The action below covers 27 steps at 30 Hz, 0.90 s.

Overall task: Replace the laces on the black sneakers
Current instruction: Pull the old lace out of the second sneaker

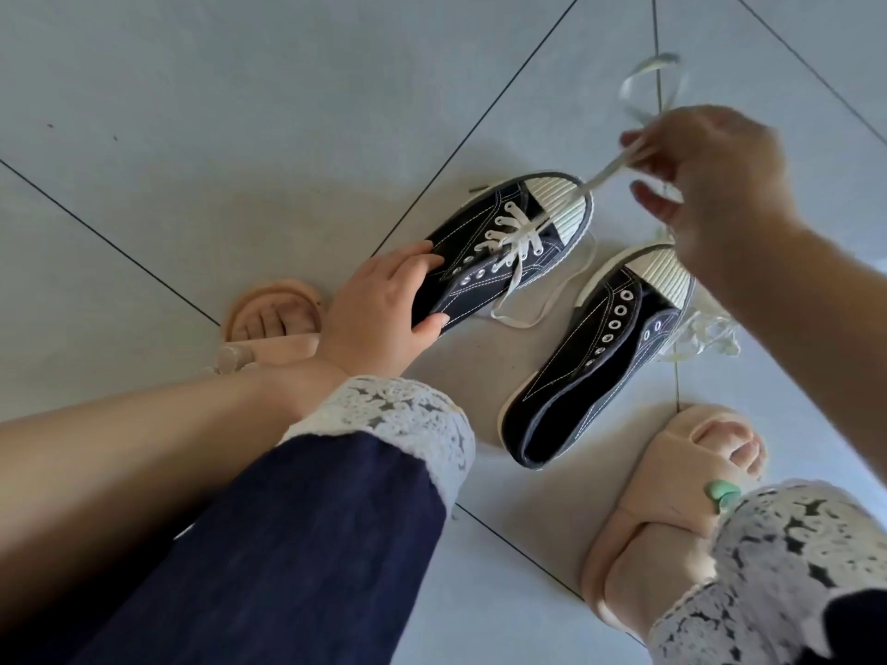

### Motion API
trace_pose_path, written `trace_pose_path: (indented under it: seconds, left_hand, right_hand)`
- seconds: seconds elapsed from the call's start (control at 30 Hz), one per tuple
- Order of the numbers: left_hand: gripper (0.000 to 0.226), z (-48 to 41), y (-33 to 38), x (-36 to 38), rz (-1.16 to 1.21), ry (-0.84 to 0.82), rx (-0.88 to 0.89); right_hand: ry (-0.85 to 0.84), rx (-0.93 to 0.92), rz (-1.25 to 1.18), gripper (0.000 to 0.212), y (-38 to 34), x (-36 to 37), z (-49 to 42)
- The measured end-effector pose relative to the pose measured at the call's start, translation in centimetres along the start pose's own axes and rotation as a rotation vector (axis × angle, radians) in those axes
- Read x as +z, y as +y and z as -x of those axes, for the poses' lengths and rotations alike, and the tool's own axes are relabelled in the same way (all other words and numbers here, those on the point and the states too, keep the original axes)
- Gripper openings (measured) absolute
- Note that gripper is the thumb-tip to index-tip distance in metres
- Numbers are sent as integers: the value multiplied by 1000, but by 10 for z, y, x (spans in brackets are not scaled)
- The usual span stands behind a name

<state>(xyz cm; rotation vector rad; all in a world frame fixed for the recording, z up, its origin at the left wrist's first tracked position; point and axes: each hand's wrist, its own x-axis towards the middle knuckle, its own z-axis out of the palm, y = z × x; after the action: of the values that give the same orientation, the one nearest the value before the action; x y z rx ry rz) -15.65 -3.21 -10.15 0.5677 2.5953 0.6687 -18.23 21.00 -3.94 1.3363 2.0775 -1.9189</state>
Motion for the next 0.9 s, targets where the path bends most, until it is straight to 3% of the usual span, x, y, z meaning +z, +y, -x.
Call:
trace_pose_path:
  seconds: [0.07, 0.17, 0.27, 0.33, 0.37, 0.5, 0.57, 0.63, 0.73, 0.8, 0.9]
  left_hand:
    - [51, 0, 0, 0, 3, 4, -9]
    - [51, 0, 0, 1, -1, 10, -6]
    - [51, 1, 0, 0, -2, 8, 11]
    - [51, 0, 0, -1, -3, 13, 14]
    - [51, 0, 1, 0, -1, 10, 14]
    - [51, 0, 0, 0, 5, 6, 6]
    - [51, 0, -1, 0, -1, 3, 11]
    - [51, -1, -1, 1, -8, 6, 15]
    - [51, 0, -1, 1, -1, 19, 12]
    - [51, 0, 0, 1, -3, 32, 22]
    - [52, 0, 0, 3, -2, 49, 23]
  right_hand:
    - [-17, 52, -121, 8, -2, -6, -2]
    - [-62, 61, -130, 18, 4, 5, 7]
    - [94, -49, -13, 21, -16, 6, -8]
    - [130, -98, 194, 17, -32, -3, -21]
    - [50, -83, 345, 19, -33, -7, -23]
    - [-598, 32, 976, 16, 4, -12, -2]
    - [-747, -11, 1162, 34, 15, -9, 6]
    - [-661, -178, 1240, 42, 14, -4, 6]
    - [-439, -413, 1091, 21, 7, 14, 10]
    - [-487, -521, 1156, 16, 8, 35, 18]
    - [-568, -542, 1421, 23, 13, 63, 24]
